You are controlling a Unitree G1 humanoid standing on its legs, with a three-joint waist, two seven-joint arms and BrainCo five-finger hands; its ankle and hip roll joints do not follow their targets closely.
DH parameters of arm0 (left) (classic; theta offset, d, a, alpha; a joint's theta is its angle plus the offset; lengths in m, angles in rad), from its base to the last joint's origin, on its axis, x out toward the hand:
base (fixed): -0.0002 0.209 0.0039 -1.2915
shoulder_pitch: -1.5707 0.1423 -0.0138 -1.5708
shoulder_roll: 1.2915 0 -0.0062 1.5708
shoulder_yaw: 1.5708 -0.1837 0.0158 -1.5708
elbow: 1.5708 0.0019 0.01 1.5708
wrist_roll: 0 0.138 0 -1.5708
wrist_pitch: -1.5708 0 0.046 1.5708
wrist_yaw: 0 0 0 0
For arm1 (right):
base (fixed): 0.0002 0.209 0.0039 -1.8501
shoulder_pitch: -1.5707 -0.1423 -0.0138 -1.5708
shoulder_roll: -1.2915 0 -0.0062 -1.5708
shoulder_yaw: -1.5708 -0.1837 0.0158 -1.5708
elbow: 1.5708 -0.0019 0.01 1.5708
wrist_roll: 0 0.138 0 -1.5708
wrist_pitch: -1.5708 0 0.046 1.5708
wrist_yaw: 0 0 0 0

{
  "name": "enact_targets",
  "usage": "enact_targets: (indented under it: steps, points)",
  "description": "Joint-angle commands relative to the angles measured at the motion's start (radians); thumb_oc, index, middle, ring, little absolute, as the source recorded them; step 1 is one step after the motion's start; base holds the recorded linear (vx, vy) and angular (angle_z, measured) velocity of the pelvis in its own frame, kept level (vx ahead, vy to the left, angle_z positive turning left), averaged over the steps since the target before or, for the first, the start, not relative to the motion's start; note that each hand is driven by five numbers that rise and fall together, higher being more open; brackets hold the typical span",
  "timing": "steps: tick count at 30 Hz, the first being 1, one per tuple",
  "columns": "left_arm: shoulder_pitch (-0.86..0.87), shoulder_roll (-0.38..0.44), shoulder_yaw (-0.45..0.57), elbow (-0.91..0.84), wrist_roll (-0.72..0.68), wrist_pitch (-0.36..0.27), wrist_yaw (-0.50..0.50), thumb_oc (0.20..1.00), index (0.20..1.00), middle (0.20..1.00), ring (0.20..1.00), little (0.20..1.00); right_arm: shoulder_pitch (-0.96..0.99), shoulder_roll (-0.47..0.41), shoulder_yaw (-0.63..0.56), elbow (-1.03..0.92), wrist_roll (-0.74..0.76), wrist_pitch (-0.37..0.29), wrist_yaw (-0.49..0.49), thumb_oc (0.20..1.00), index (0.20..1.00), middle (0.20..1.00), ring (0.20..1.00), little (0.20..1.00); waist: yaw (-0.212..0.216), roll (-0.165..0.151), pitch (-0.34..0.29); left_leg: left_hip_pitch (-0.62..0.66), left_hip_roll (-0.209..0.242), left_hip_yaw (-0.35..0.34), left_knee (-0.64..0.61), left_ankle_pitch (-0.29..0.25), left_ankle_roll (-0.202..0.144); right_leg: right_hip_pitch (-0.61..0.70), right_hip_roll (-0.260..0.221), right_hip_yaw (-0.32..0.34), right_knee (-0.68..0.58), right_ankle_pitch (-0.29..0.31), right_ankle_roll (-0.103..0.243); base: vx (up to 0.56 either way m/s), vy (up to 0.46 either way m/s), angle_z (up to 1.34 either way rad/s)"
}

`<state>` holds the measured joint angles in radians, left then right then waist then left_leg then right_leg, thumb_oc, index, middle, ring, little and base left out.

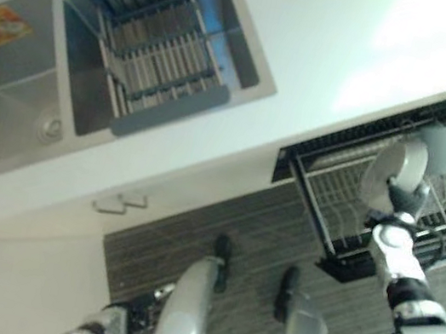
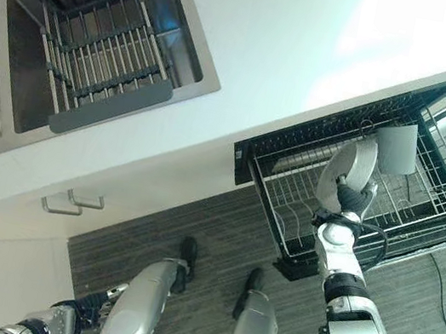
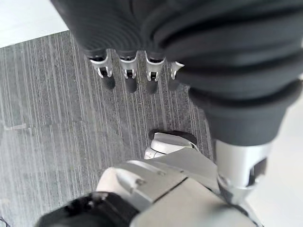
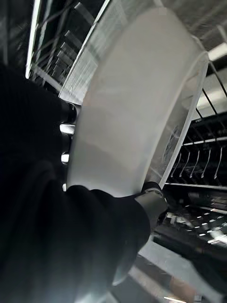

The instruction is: Place the dishes in the dishwasher.

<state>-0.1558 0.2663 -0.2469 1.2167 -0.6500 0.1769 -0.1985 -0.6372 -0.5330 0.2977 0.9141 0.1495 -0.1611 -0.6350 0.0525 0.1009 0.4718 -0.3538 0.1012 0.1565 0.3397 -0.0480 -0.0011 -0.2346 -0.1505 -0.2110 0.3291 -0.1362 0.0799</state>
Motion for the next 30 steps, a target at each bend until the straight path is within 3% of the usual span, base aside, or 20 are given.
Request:
enact_targets:
  steps: [1,6,11,16,18,19,20,23,30]
  points:
    - [0.008,0.013,-0.043,0.001,-0.008,0.012,-0.024,1.000,1.000,1.000,1.000,1.000,-0.070,-0.067,0.095,-0.035,-0.280,0.118,-0.054,0.200,0.200,0.200,0.200,0.200,0.021,-0.017,-0.049,0.010,-0.002,-0.108,-0.040,0.008,-0.043,0.002,-0.015,-0.031,-0.029,0.081,0.003,-0.04,-0.047,0.12]
    - [-0.039,0.035,-0.053,-0.004,-0.021,0.028,-0.035,1.000,1.000,1.000,1.000,1.000,-0.170,-0.085,0.262,0.044,-0.427,0.206,-0.041,0.200,0.200,0.200,0.200,0.200,0.051,-0.011,-0.019,-0.022,-0.005,-0.118,-0.040,0.018,-0.035,-0.018,-0.010,-0.047,-0.029,0.093,0.007,-0.04,-0.044,0.12]
    - [-0.084,0.037,-0.073,-0.004,-0.038,0.029,-0.054,1.000,1.000,1.000,1.000,1.000,-0.268,-0.066,0.366,0.178,-0.569,0.270,-0.046,0.200,0.200,0.200,0.200,0.200,0.080,0.017,0.011,-0.072,-0.017,-0.133,-0.040,0.027,-0.028,-0.052,-0.005,-0.058,-0.029,0.104,0.014,-0.06,0.002,0.07]
    - [-0.107,0.033,-0.084,-0.014,-0.054,0.024,-0.065,1.000,1.000,1.000,1.000,1.000,-0.298,-0.034,0.388,0.230,-0.569,0.358,-0.042,0.200,0.200,0.200,0.200,0.200,0.098,0.037,0.032,-0.112,-0.029,-0.138,-0.040,0.037,-0.021,-0.086,-0.011,-0.066,-0.022,0.113,0.020,-0.03,0.002,0.07]
    - [-0.114,0.027,-0.093,-0.024,-0.067,0.012,-0.066,1.000,1.000,1.000,1.000,1.000,-0.315,-0.031,0.393,0.248,-0.573,0.476,-0.078,0.200,0.200,0.200,0.200,0.200,0.106,0.046,0.045,-0.130,-0.036,-0.144,-0.040,0.044,-0.016,-0.105,-0.016,-0.069,-0.012,0.116,0.021,-0.04,-0.016,0.10]
    - [-0.114,0.024,-0.104,-0.030,-0.079,0.007,-0.068,1.000,1.000,1.000,1.000,1.000,-0.317,-0.029,0.387,0.257,-0.500,0.551,-0.124,0.200,0.200,0.200,0.200,0.200,0.108,0.052,0.048,-0.139,-0.041,-0.148,-0.040,0.046,-0.014,-0.115,-0.018,-0.070,-0.006,0.116,0.023,-0.03,0.006,0.08]
    - [-0.114,0.023,-0.114,-0.035,-0.093,0.006,-0.069,1.000,1.000,1.000,1.000,1.000,-0.322,-0.024,0.370,0.272,-0.433,0.583,-0.150,0.200,0.200,0.200,0.200,0.200,0.109,0.056,0.048,-0.149,-0.044,-0.149,-0.040,0.049,-0.012,-0.128,-0.020,-0.070,0.001,0.117,0.024,-0.02,0.017,0.08]
    - [-0.123,0.011,-0.132,-0.056,-0.111,0.018,-0.059,1.000,1.000,1.000,1.000,1.000,-0.321,0.012,0.326,0.310,-0.381,0.636,-0.204,0.200,0.200,0.200,0.200,0.200,0.112,0.069,0.048,-0.175,-0.054,-0.150,-0.040,0.053,-0.004,-0.165,-0.027,-0.065,0.025,0.113,0.023,-0.02,0.036,0.05]
    - [-0.109,0.009,-0.182,-0.094,-0.160,-0.035,-0.051,1.000,1.000,1.000,1.000,1.000,-0.356,-0.030,0.298,0.346,-0.321,0.693,-0.216,0.200,0.200,0.200,0.200,0.200,0.120,0.105,0.048,-0.253,-0.068,-0.154,-0.040,0.072,-0.004,-0.247,-0.039,-0.062,0.055,0.114,0.025,-0.04,0.033,0.04]
